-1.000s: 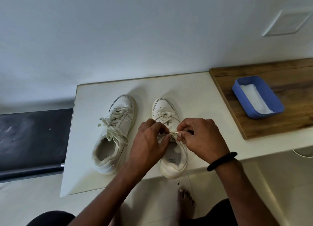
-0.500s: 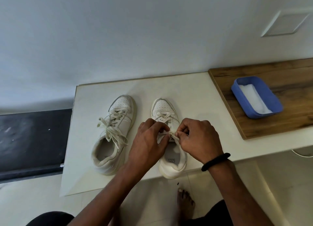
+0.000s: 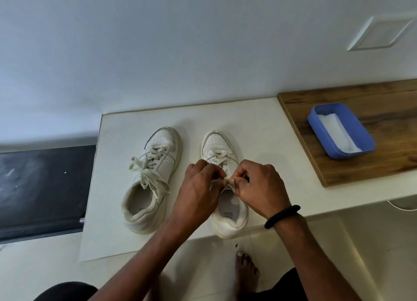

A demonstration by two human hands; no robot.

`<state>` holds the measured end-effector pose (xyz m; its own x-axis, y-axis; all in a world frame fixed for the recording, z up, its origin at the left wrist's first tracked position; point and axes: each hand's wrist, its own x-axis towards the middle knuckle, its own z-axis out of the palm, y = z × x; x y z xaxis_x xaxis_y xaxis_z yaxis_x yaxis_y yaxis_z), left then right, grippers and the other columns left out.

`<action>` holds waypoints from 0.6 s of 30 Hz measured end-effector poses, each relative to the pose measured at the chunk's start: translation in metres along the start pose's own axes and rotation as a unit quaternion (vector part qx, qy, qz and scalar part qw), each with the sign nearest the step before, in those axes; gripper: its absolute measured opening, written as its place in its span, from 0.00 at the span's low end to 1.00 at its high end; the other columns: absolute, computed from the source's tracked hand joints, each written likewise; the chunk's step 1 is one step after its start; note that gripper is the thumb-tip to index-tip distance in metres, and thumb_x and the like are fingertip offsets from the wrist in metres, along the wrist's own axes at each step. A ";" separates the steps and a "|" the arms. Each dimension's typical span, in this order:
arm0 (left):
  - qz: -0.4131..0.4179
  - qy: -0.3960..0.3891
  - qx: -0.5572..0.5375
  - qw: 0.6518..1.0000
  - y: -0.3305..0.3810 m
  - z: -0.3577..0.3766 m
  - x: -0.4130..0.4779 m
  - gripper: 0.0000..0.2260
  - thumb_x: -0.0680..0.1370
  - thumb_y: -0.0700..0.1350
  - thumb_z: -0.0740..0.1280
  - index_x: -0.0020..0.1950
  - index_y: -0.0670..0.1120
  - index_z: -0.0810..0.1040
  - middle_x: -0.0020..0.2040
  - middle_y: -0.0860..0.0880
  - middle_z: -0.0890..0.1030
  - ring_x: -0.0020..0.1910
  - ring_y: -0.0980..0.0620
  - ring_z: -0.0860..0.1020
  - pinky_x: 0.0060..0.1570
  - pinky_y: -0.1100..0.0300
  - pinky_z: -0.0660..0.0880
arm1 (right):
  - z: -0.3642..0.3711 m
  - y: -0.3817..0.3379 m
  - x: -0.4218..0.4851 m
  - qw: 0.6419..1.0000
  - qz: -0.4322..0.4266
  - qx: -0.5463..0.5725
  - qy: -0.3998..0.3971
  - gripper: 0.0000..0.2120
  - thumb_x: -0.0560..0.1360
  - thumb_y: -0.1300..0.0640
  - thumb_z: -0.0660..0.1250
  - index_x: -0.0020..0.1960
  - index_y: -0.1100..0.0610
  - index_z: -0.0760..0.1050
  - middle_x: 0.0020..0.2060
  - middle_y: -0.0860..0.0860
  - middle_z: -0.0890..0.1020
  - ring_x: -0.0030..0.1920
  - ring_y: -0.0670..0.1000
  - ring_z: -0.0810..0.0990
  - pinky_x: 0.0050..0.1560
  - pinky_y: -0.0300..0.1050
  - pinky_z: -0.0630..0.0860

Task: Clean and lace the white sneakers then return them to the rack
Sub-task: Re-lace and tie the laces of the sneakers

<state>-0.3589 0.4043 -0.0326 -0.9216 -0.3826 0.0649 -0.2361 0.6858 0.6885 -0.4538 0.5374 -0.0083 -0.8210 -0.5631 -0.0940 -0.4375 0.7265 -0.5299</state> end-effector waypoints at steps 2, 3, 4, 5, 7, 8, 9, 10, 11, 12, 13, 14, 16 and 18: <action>-0.005 0.003 0.001 1.000 0.001 0.003 0.000 0.06 0.78 0.46 0.70 0.55 0.50 0.80 0.50 0.55 0.76 0.53 0.54 0.71 0.47 0.74 0.64 | 0.002 0.000 0.001 1.000 -0.003 -0.001 -0.002 0.07 0.75 0.51 0.73 0.42 0.50 0.76 0.34 0.45 0.83 0.37 0.49 0.82 0.39 0.49 0.82; -0.008 0.004 0.001 1.000 0.001 0.004 -0.001 0.06 0.78 0.46 0.70 0.55 0.50 0.80 0.51 0.54 0.76 0.54 0.53 0.71 0.46 0.73 0.64 | 0.003 0.000 0.001 1.000 -0.007 -0.006 -0.002 0.07 0.76 0.52 0.72 0.41 0.49 0.75 0.35 0.46 0.82 0.38 0.49 0.82 0.39 0.49 0.81; -0.009 0.006 0.002 1.000 0.001 0.005 -0.001 0.06 0.78 0.46 0.70 0.55 0.50 0.80 0.51 0.54 0.76 0.54 0.53 0.71 0.46 0.72 0.64 | 0.004 0.000 0.001 1.000 -0.012 -0.008 -0.002 0.08 0.76 0.52 0.72 0.41 0.49 0.74 0.35 0.46 0.82 0.38 0.50 0.81 0.39 0.50 0.81; -0.010 0.007 0.004 1.000 0.001 0.005 -0.001 0.06 0.78 0.45 0.70 0.55 0.50 0.80 0.51 0.54 0.76 0.54 0.53 0.71 0.46 0.72 0.64 | 0.005 0.000 0.001 1.000 -0.016 -0.007 -0.002 0.09 0.76 0.53 0.72 0.41 0.49 0.73 0.35 0.46 0.82 0.37 0.50 0.81 0.39 0.50 0.81; -0.010 0.011 0.001 1.000 0.001 0.006 -0.002 0.07 0.78 0.45 0.70 0.55 0.50 0.80 0.51 0.54 0.76 0.54 0.53 0.71 0.46 0.71 0.64 | 0.005 0.002 0.001 1.000 -0.020 0.003 -0.004 0.09 0.75 0.53 0.73 0.40 0.49 0.74 0.34 0.45 0.82 0.36 0.48 0.81 0.38 0.49 0.80; -0.009 0.014 -0.004 1.000 0.000 0.006 -0.002 0.07 0.78 0.45 0.71 0.55 0.50 0.80 0.51 0.54 0.76 0.54 0.53 0.71 0.47 0.71 0.64 | 0.005 0.003 0.001 1.000 -0.021 0.013 -0.009 0.09 0.75 0.53 0.74 0.39 0.50 0.75 0.33 0.45 0.82 0.36 0.48 0.81 0.38 0.48 0.80; -0.010 0.018 -0.007 1.000 0.000 0.007 -0.002 0.07 0.78 0.46 0.71 0.55 0.50 0.80 0.51 0.53 0.77 0.54 0.52 0.72 0.48 0.70 0.64 | 0.004 0.004 0.002 0.999 -0.022 0.029 -0.018 0.09 0.75 0.54 0.74 0.39 0.50 0.76 0.33 0.45 0.82 0.36 0.47 0.81 0.39 0.47 0.81; -0.011 0.022 -0.006 1.000 0.000 0.007 -0.003 0.07 0.78 0.46 0.71 0.55 0.50 0.81 0.51 0.53 0.77 0.54 0.52 0.72 0.50 0.68 0.65 | 0.002 0.006 0.002 0.998 -0.024 0.046 -0.030 0.07 0.75 0.55 0.73 0.39 0.50 0.77 0.32 0.44 0.82 0.37 0.45 0.82 0.41 0.47 0.81; -0.011 0.026 -0.002 1.000 0.000 0.008 -0.003 0.07 0.78 0.46 0.70 0.55 0.50 0.81 0.51 0.53 0.77 0.54 0.52 0.72 0.51 0.66 0.66 | 0.000 0.007 0.001 0.997 -0.026 0.058 -0.041 0.06 0.76 0.57 0.72 0.41 0.50 0.79 0.32 0.44 0.83 0.37 0.44 0.83 0.43 0.47 0.82; -0.010 0.030 0.005 1.000 0.000 0.008 -0.004 0.07 0.78 0.47 0.70 0.56 0.50 0.81 0.51 0.53 0.77 0.54 0.51 0.72 0.52 0.64 0.67 | -0.002 0.008 0.001 0.996 -0.029 0.064 -0.047 0.06 0.76 0.58 0.71 0.42 0.49 0.80 0.33 0.43 0.83 0.38 0.43 0.83 0.45 0.47 0.83; -0.008 0.033 0.014 0.999 0.001 0.008 -0.004 0.07 0.79 0.47 0.70 0.56 0.50 0.81 0.51 0.52 0.77 0.54 0.51 0.72 0.52 0.63 0.68 | -0.002 0.009 0.001 0.996 -0.033 0.065 -0.047 0.06 0.76 0.59 0.71 0.43 0.49 0.81 0.34 0.43 0.84 0.39 0.42 0.83 0.46 0.46 0.83; -0.008 0.036 0.024 0.999 0.002 0.009 -0.004 0.08 0.79 0.48 0.69 0.57 0.50 0.81 0.52 0.51 0.77 0.54 0.50 0.72 0.53 0.61 0.69 | -0.002 0.010 0.000 0.996 -0.038 0.064 -0.040 0.05 0.76 0.59 0.71 0.44 0.49 0.81 0.35 0.43 0.84 0.39 0.42 0.83 0.46 0.46 0.83; -0.015 0.038 0.035 0.999 0.003 0.009 -0.004 0.08 0.79 0.48 0.69 0.57 0.49 0.81 0.53 0.51 0.77 0.55 0.50 0.72 0.53 0.60 0.69 | 0.000 0.010 0.000 0.997 -0.047 0.063 -0.026 0.04 0.75 0.58 0.72 0.44 0.49 0.81 0.35 0.43 0.84 0.39 0.42 0.83 0.45 0.47 0.83; -0.019 0.037 0.033 0.999 0.005 0.010 -0.003 0.08 0.79 0.47 0.69 0.57 0.49 0.81 0.53 0.50 0.77 0.55 0.49 0.71 0.54 0.60 0.69 | 0.001 0.010 0.001 0.997 -0.052 0.060 -0.018 0.05 0.75 0.57 0.72 0.43 0.49 0.80 0.35 0.43 0.84 0.39 0.42 0.83 0.43 0.47 0.82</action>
<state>-0.3598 0.4149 -0.0366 -0.8870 -0.4519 0.0952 -0.2917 0.7081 0.6430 -0.4586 0.5442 -0.0147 -0.7588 -0.6483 -0.0632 -0.4707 0.6129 -0.6347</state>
